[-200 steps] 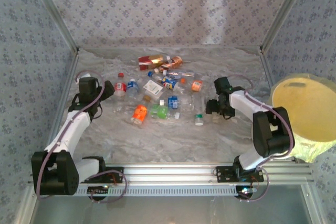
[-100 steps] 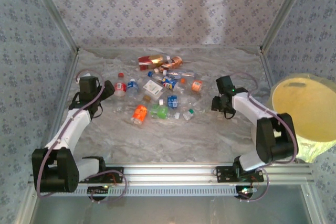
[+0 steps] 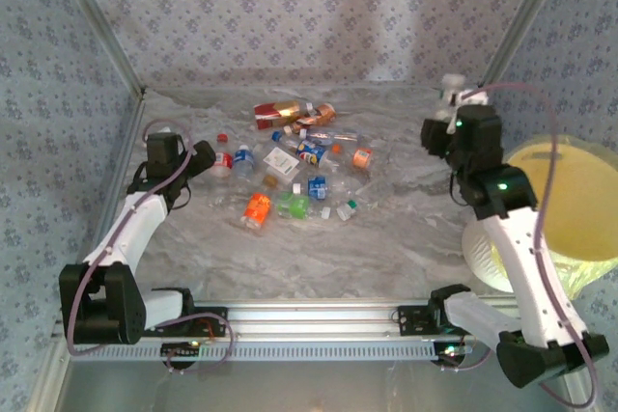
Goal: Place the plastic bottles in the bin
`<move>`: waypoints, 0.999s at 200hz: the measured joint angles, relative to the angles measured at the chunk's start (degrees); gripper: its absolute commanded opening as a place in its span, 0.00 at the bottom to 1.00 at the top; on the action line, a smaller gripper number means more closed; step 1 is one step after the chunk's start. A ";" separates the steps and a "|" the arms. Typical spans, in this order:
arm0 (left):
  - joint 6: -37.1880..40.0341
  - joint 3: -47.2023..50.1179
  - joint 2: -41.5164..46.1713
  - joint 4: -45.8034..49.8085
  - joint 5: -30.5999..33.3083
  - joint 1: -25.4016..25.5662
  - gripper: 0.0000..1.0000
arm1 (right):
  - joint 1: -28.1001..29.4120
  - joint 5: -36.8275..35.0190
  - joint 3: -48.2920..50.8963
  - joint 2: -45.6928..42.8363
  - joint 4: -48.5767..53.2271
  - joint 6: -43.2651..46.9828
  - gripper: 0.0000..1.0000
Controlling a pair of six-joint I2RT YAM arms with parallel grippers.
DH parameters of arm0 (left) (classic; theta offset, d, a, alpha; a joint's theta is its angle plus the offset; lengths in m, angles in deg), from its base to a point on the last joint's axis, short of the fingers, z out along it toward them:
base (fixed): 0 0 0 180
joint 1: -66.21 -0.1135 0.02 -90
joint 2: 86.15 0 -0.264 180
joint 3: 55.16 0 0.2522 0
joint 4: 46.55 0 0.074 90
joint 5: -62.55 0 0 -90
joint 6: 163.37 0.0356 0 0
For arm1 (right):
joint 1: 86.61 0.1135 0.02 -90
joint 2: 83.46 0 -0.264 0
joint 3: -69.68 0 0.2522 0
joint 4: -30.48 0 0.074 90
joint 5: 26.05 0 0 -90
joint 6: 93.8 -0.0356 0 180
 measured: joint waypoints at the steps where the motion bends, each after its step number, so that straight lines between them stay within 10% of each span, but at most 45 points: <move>1: 0.00 -0.02 -0.07 0.00 -0.07 0.00 0.98 | 0.00 -0.15 -0.37 -0.07 0.11 0.15 0.45; 76: -1.77 -3.45 -5.03 -0.26 -3.80 0.02 0.98 | -12.20 -20.68 -12.11 -4.90 15.82 5.75 0.41; 131: -1.92 -5.11 -6.45 -0.07 -6.29 0.39 0.98 | -35.87 -6.62 -0.44 -5.07 20.76 4.15 0.42; 200: -1.95 -5.11 -6.45 0.35 -6.40 0.63 0.98 | -38.42 6.23 6.69 0.48 16.87 0.66 0.45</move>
